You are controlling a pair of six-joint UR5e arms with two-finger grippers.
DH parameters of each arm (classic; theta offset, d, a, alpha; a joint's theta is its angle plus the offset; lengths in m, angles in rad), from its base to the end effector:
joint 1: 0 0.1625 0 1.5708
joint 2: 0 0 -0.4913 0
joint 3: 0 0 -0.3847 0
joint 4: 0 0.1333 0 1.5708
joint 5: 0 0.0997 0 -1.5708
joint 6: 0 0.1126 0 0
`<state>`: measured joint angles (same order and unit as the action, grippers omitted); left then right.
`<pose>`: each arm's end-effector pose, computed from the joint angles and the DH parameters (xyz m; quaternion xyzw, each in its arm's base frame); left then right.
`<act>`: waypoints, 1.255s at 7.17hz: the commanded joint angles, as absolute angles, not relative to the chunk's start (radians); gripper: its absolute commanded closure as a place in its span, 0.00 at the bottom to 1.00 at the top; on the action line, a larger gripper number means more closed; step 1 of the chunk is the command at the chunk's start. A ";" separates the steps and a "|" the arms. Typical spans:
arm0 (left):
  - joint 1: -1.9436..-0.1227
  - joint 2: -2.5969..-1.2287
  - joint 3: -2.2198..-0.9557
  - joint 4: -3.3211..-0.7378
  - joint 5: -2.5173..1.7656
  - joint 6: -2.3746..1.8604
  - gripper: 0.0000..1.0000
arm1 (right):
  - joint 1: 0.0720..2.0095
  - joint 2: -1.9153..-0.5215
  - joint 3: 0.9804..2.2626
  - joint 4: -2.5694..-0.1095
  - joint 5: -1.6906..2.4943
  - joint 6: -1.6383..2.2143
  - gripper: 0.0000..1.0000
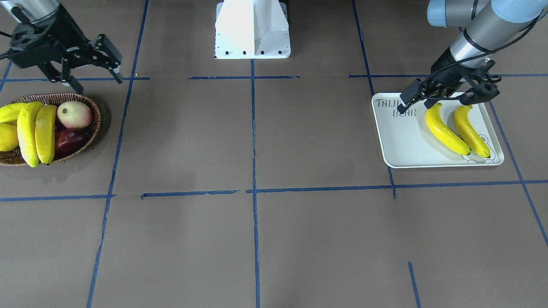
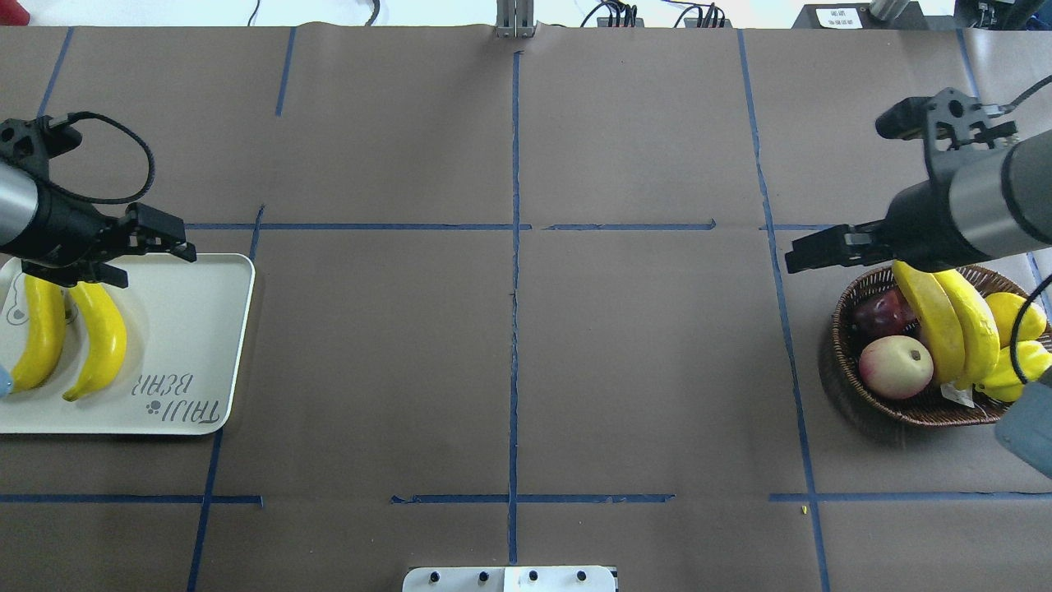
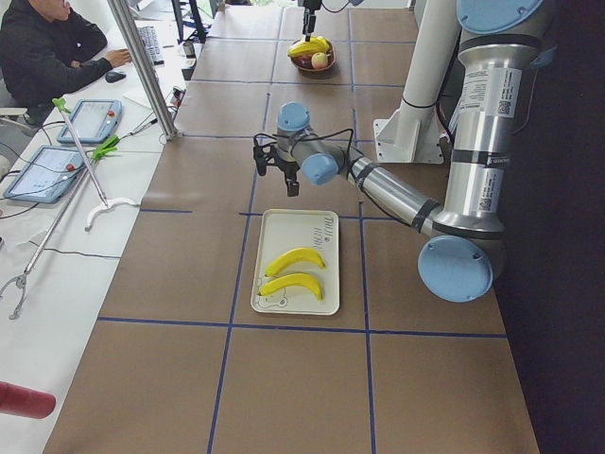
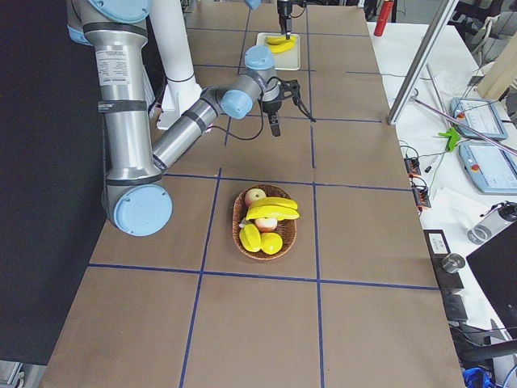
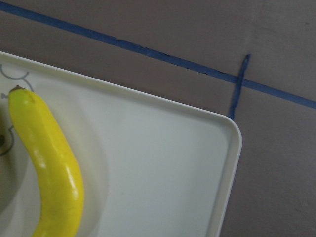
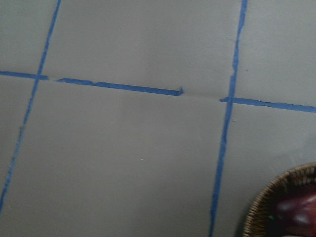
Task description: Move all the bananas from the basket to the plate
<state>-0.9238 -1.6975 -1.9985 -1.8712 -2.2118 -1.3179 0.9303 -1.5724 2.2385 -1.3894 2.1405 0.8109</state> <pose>0.2624 -0.4568 0.4314 -0.0202 0.4864 -0.1610 0.8586 -0.2040 -0.3951 0.4041 0.1252 -0.4535 -0.0407 0.8815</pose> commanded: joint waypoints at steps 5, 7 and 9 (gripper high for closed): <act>-0.776 -1.841 -1.985 -1.830 -2.120 -1.470 0.00 | 1.147 -1.856 2.079 -1.313 2.264 0.408 0.00; -0.772 -1.845 -1.977 -1.830 -2.118 -1.470 0.00 | 1.144 -1.853 2.024 -1.313 2.253 0.400 0.19; -0.770 -1.845 -1.979 -1.830 -2.102 -1.470 0.00 | 1.141 -1.801 1.962 -1.313 2.258 0.413 0.30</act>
<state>-0.7710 -1.8447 -1.9783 -1.8300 -2.1143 -1.4703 1.1426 -1.8337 1.9956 -1.3123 2.2568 0.4062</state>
